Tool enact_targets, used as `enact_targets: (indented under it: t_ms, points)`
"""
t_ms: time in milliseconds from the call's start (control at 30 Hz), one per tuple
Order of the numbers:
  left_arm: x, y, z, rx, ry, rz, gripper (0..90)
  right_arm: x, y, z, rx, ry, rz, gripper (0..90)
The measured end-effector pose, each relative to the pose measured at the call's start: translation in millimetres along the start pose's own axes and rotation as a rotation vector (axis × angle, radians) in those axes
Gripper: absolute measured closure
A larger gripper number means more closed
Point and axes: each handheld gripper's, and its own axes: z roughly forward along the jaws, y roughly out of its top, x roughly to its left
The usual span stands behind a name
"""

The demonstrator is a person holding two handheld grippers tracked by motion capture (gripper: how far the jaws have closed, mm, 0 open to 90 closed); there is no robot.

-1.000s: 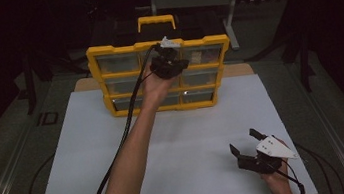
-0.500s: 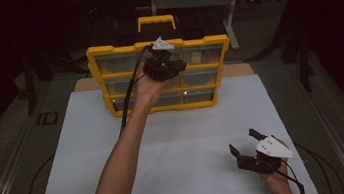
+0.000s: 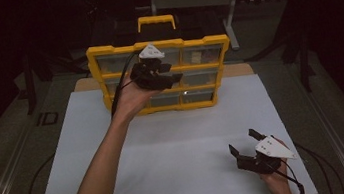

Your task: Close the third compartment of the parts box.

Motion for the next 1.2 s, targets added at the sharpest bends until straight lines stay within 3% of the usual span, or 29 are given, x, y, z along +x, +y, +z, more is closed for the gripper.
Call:
enact_targets:
  t_ms: [133,367,567,700,900,967,1200]
  points:
    - [-1.7,-8.8,-18.1,-0.020,0.008,0.006,39.8,0.5,-0.3,0.8,0.006,0.000,0.002,13.6]
    - [-11.0,-29.2,-47.8,-0.054,0.066,0.031,27.7,1.7,-0.5,1.6,0.006,0.001,-0.003,13.6]
    - [-17.0,-55.7,-74.2,-0.103,0.102,0.032,16.1,3.8,-0.6,2.9,0.005,0.007,-0.010,13.6]
    - [-16.2,-80.5,-92.7,-0.129,0.133,0.001,14.7,5.0,-0.6,3.3,0.006,0.008,-0.008,13.6]
    - [-21.9,-123.8,-115.9,-0.176,0.212,-0.061,11.4,6.9,-0.1,4.2,0.002,0.013,-0.012,13.6]
    - [-26.3,-139.3,-119.4,-0.166,0.239,-0.059,9.5,8.1,0.2,4.4,0.003,0.015,-0.011,13.6]
    - [-40.6,-199.0,-122.3,-0.187,0.270,-0.122,6.4,8.9,0.8,4.6,-0.004,0.023,0.001,13.5]
